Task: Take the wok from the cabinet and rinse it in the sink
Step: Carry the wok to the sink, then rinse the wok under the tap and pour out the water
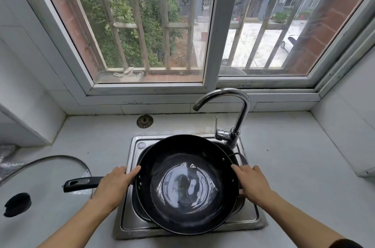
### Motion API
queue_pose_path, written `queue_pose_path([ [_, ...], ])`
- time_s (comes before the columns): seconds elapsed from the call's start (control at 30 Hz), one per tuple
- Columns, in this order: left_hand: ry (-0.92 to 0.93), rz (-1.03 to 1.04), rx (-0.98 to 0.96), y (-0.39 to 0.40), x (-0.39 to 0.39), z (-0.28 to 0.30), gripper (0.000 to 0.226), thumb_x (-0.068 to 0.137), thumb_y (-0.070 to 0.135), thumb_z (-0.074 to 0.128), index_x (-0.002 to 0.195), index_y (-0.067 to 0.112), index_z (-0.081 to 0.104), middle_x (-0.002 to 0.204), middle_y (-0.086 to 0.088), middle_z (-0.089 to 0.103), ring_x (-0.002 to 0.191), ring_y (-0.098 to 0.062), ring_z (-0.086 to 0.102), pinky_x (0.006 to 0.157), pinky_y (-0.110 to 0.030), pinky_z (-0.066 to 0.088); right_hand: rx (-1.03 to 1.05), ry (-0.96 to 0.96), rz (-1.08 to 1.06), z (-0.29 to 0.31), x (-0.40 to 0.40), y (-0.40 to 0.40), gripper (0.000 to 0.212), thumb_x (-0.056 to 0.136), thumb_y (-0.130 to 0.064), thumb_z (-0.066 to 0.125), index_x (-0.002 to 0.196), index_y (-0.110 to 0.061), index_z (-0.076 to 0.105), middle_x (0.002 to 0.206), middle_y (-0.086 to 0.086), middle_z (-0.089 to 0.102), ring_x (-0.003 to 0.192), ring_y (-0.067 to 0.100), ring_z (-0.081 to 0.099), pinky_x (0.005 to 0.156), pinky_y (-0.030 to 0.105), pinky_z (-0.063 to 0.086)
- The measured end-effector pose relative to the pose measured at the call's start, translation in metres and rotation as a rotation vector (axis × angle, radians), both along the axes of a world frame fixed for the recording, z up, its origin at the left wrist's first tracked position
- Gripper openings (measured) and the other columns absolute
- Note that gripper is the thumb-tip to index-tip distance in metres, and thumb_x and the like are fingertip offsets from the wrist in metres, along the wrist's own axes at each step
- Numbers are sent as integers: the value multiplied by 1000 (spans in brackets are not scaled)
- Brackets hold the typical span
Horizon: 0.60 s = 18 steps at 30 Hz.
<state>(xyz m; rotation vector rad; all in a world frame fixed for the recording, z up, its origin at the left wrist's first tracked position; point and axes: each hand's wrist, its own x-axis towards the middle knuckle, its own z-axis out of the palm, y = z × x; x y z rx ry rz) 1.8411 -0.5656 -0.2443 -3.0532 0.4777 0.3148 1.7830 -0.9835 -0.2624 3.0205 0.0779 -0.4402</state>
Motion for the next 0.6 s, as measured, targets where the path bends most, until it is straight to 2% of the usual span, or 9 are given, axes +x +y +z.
queue_pose_path([
  [0.07, -7, 1, -21, 1, -2, -4, 80, 83, -1, 44, 147, 42, 23, 92, 1, 38, 78, -21, 41, 63, -31, 34, 5, -7, -15, -3, -2, 1, 64, 69, -25, 70, 126, -24, 44, 106, -4, 60, 102, 23, 55, 79, 34, 30],
  [0.2, -39, -25, -28, 6, -1, -8, 83, 74, -4, 56, 141, 40, 38, 82, 0, 41, 73, -24, 51, 54, -31, 33, 13, -13, -24, -5, -3, 2, 66, 69, -23, 70, 129, -24, 43, 109, -3, 60, 105, 23, 54, 84, 34, 34],
  [0.27, -69, -69, 9, 6, -1, -11, 90, 50, -10, 73, 127, 35, 58, 69, 1, 42, 55, -19, 41, 44, -27, 26, -5, 7, -14, -5, -3, 2, 69, 70, -22, 70, 133, -23, 40, 113, -2, 59, 108, 24, 53, 88, 35, 36],
  [0.33, -116, -96, -5, 8, -1, -13, 96, 29, -11, 80, 114, 30, 68, 60, 3, 41, 49, -14, 28, 39, -23, 19, 2, 13, -17, -6, -3, 2, 70, 71, -22, 71, 133, -22, 39, 114, -1, 59, 108, 24, 53, 89, 35, 37],
  [0.43, -80, -112, -41, 10, -1, -16, 93, 26, -10, 81, 111, 27, 70, 58, 4, 38, 43, -17, 36, 39, -21, 17, 35, 20, -38, -4, -2, 3, 63, 70, -24, 72, 127, -24, 44, 110, -3, 57, 105, 23, 52, 88, 33, 38],
  [0.53, -46, -108, -57, 13, 0, -21, 95, 25, -9, 81, 112, 28, 69, 65, 10, 24, 50, -12, 23, 39, -21, 13, 67, 24, -38, 5, 0, 3, 56, 74, -15, 66, 125, -24, 44, 115, 0, 56, 107, 25, 52, 89, 34, 40],
  [0.6, -30, -101, -72, 16, 2, -26, 96, 26, -8, 81, 113, 29, 68, 68, 11, 21, 53, -11, 21, 40, -21, 13, 87, 23, -47, 10, 1, 3, 55, 78, -7, 58, 128, -25, 44, 118, 2, 55, 106, 28, 53, 89, 35, 44],
])
